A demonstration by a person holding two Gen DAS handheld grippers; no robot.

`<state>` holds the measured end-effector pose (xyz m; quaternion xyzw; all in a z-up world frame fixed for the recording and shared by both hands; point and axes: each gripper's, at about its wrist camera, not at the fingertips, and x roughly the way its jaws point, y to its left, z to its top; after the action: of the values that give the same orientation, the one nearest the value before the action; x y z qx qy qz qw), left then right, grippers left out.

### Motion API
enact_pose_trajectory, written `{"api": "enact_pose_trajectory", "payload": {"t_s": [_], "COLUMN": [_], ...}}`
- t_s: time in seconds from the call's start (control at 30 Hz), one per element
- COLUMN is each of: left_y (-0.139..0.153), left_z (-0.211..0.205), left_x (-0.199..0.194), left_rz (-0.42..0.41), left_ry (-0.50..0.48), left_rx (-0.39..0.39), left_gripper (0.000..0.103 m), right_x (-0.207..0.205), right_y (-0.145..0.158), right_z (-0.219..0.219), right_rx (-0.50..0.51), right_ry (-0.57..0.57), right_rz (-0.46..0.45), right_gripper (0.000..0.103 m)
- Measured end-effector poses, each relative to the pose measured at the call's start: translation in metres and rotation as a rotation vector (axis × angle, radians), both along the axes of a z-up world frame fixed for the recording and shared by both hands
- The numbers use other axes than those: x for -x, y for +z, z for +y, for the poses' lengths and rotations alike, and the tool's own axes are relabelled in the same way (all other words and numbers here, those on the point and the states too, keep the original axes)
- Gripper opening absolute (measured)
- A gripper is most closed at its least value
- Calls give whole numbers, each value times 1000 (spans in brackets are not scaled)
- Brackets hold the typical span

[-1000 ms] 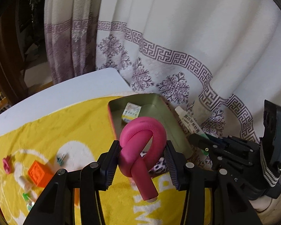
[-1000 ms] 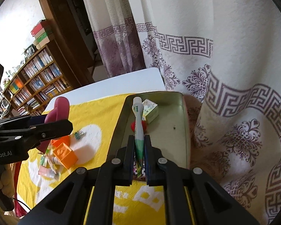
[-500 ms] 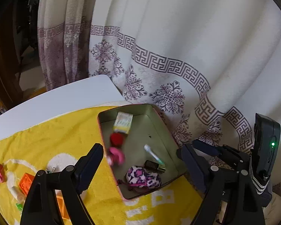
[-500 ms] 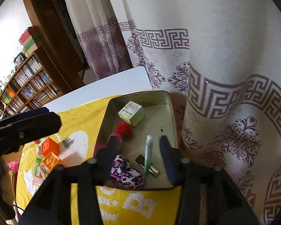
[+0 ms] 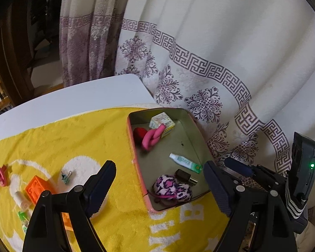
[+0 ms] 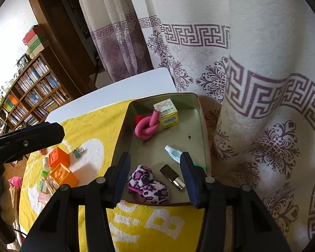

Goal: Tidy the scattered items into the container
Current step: 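Carry the knot into the tin and open the left tool while the right tool drops the tube there, then withdraw both open tools from the tin back over the towel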

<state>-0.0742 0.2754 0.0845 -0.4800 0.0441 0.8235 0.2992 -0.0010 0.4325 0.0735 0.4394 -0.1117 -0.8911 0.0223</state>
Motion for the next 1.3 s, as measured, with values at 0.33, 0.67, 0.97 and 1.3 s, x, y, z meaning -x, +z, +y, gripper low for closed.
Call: {"api": "enact_pose_trajectory", "payload": {"t_s": [0.33,0.67,0.97,1.3], "left_y": [-4,-3,-14,-21], "left_z": [-33,-81,-150,-220], "left_x": [-5,-10,-16,-25], "left_rz": [-16,-22,-62,-91], "left_ry": [53,134,252,369], "left_rx": [8,30,58,59], "left_gripper": [87,87,87,87], "right_x": [-3,-5,-8,-8], "right_y": [2,3,-3,-7], "right_z": [-26,-65,-106,-155], "right_rx": [0,3,21,22], "right_ry": [39,98,144,210], "right_rz": [-8,-16,-33,-49], "right_gripper": [53,53,65,65]}}
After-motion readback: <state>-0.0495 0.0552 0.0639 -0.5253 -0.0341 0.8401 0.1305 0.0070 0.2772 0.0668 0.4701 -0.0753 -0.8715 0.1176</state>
